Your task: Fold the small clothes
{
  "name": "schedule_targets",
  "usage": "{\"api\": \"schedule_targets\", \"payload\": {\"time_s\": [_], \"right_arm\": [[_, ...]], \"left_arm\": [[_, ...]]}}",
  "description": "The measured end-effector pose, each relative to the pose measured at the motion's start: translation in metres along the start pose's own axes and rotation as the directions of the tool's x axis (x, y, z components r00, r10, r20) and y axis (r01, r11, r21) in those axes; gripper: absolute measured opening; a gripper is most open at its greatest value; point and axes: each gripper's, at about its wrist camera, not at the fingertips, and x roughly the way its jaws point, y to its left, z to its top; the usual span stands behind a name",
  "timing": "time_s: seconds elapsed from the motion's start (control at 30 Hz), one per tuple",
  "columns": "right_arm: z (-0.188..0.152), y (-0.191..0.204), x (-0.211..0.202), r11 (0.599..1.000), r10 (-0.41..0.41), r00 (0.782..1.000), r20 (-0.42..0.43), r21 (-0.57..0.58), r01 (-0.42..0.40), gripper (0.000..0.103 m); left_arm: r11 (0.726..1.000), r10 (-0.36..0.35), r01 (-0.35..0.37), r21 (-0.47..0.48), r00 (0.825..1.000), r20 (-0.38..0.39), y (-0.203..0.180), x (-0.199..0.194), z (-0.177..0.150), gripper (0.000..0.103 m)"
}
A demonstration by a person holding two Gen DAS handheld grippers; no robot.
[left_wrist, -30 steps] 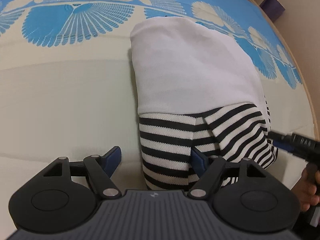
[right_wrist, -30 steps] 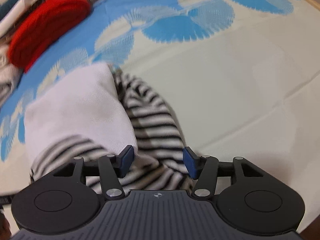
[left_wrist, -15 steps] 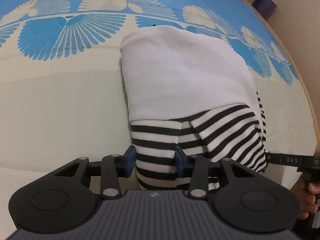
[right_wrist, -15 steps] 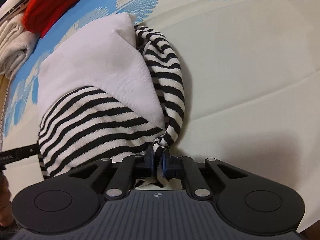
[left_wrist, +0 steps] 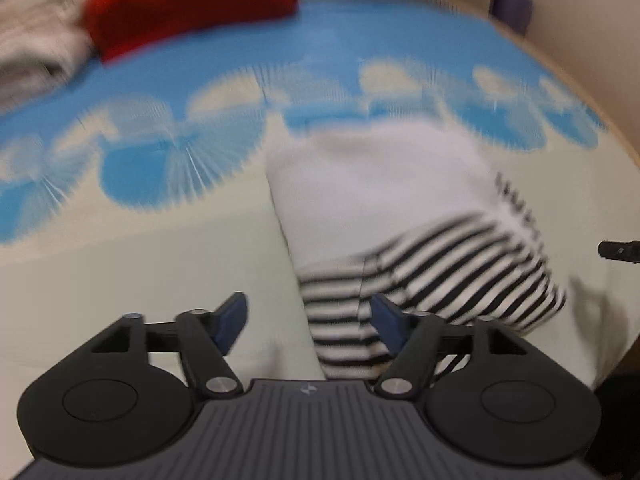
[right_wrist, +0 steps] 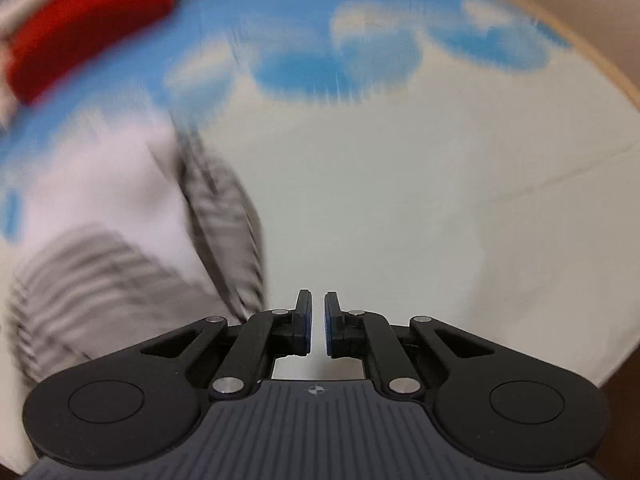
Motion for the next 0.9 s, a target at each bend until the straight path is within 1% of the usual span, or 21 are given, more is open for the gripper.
{"api": "schedule_targets", "payload": {"time_s": [0.03, 0.07, 0.1, 0.13, 0.17, 0.2, 0.23, 0.3, 0.33, 0.37, 0.4, 0.43, 0.47, 0.5, 0.53, 0.6, 0.67, 0.77, 0.83, 0.9], "right_arm": [[0.001, 0.000, -0.017, 0.999, 0.042, 0.997, 0.067, -0.016, -0.041, 0.016], [0.001, 0.002, -0.033, 0.996, 0.078, 0.989, 0.122, -0.046, -0.073, 0.038], [-0.001, 0.005, -0.047, 0.993, 0.099, 0.981, 0.168, -0.080, -0.087, 0.051], [-0.006, 0.010, -0.064, 0.989, 0.110, 0.969, 0.220, -0.125, -0.084, 0.071], [-0.013, 0.014, -0.078, 0.984, 0.118, 0.958, 0.263, -0.160, -0.077, 0.078], [-0.021, 0.018, -0.090, 0.979, 0.133, 0.946, 0.295, -0.189, -0.079, 0.078], [-0.029, 0.022, -0.101, 0.973, 0.152, 0.937, 0.314, -0.214, -0.087, 0.079], [-0.047, 0.029, -0.119, 0.965, 0.179, 0.924, 0.338, -0.245, -0.097, 0.085], [-0.059, 0.032, -0.127, 0.962, 0.187, 0.918, 0.350, -0.255, -0.099, 0.089], [-0.070, 0.034, -0.133, 0.960, 0.196, 0.913, 0.357, -0.260, -0.104, 0.090], [-0.079, 0.036, -0.136, 0.959, 0.204, 0.912, 0.357, -0.260, -0.113, 0.090], [-0.090, 0.037, -0.140, 0.958, 0.212, 0.915, 0.344, -0.258, -0.125, 0.090], [-0.097, 0.041, -0.143, 0.956, 0.217, 0.921, 0.325, -0.264, -0.132, 0.090], [-0.101, 0.047, -0.142, 0.953, 0.220, 0.922, 0.319, -0.273, -0.133, 0.090], [-0.109, 0.051, -0.146, 0.948, 0.221, 0.922, 0.319, -0.291, -0.126, 0.091], [-0.121, 0.062, -0.149, 0.935, 0.207, 0.929, 0.308, -0.341, -0.096, 0.091], [-0.129, 0.073, -0.147, 0.918, 0.210, 0.935, 0.286, -0.386, -0.089, 0.091], [-0.133, 0.085, -0.141, 0.901, 0.203, 0.943, 0.265, -0.427, -0.074, 0.091], [-0.133, 0.088, -0.137, 0.903, 0.193, 0.946, 0.260, -0.423, -0.068, 0.091], [-0.131, 0.089, -0.131, 0.911, 0.183, 0.950, 0.253, -0.406, -0.068, 0.091]], "left_arm": [[1.000, 0.024, -0.023, -0.008, 0.998, 0.064, -0.005, -0.019, -0.002, 0.085], [0.999, 0.043, -0.042, -0.013, 0.992, 0.120, -0.010, -0.035, -0.005, 0.089], [0.998, 0.061, -0.059, -0.018, 0.983, 0.175, -0.017, -0.051, -0.010, 0.091], [0.997, 0.081, -0.077, -0.027, 0.971, 0.223, -0.025, -0.065, -0.018, 0.092], [0.995, 0.098, -0.091, -0.038, 0.962, 0.255, -0.033, -0.077, -0.024, 0.097], [0.993, 0.113, -0.103, -0.051, 0.952, 0.285, -0.041, -0.087, -0.033, 0.099], [0.992, 0.127, -0.115, -0.058, 0.944, 0.304, -0.050, -0.096, -0.044, 0.100], [0.990, 0.144, -0.133, -0.056, 0.938, 0.315, -0.067, -0.104, -0.062, 0.100], [0.988, 0.151, -0.138, -0.061, 0.937, 0.315, -0.074, -0.107, -0.073, 0.100], [0.989, 0.147, -0.132, -0.070, 0.939, 0.309, -0.080, -0.109, -0.082, 0.100], [0.990, 0.132, -0.113, -0.080, 0.946, 0.297, -0.083, -0.110, -0.091, 0.100], [0.991, 0.114, -0.091, -0.093, 0.954, 0.276, -0.088, -0.111, -0.101, 0.100], [0.991, 0.109, -0.084, -0.103, 0.959, 0.263, -0.092, -0.111, -0.108, 0.100], [0.990, 0.110, -0.085, -0.110, 0.962, 0.248, -0.097, -0.112, -0.117, 0.100], [0.990, 0.113, -0.088, -0.110, 0.964, 0.239, -0.100, -0.112, -0.123, 0.100], [0.989, 0.124, -0.099, -0.114, 0.963, 0.238, -0.103, -0.112, -0.131, 0.100], [0.982, 0.145, -0.110, -0.153, 0.960, 0.241, -0.103, -0.112, -0.136, 0.100], [0.978, 0.134, -0.095, -0.184, 0.967, 0.214, -0.097, -0.105, -0.134, 0.100], [0.975, 0.120, -0.079, -0.210, 0.974, 0.190, -0.091, -0.100, -0.135, 0.100], [0.970, 0.118, -0.075, -0.230, 0.976, 0.181, -0.088, -0.098, -0.136, 0.100]]}}
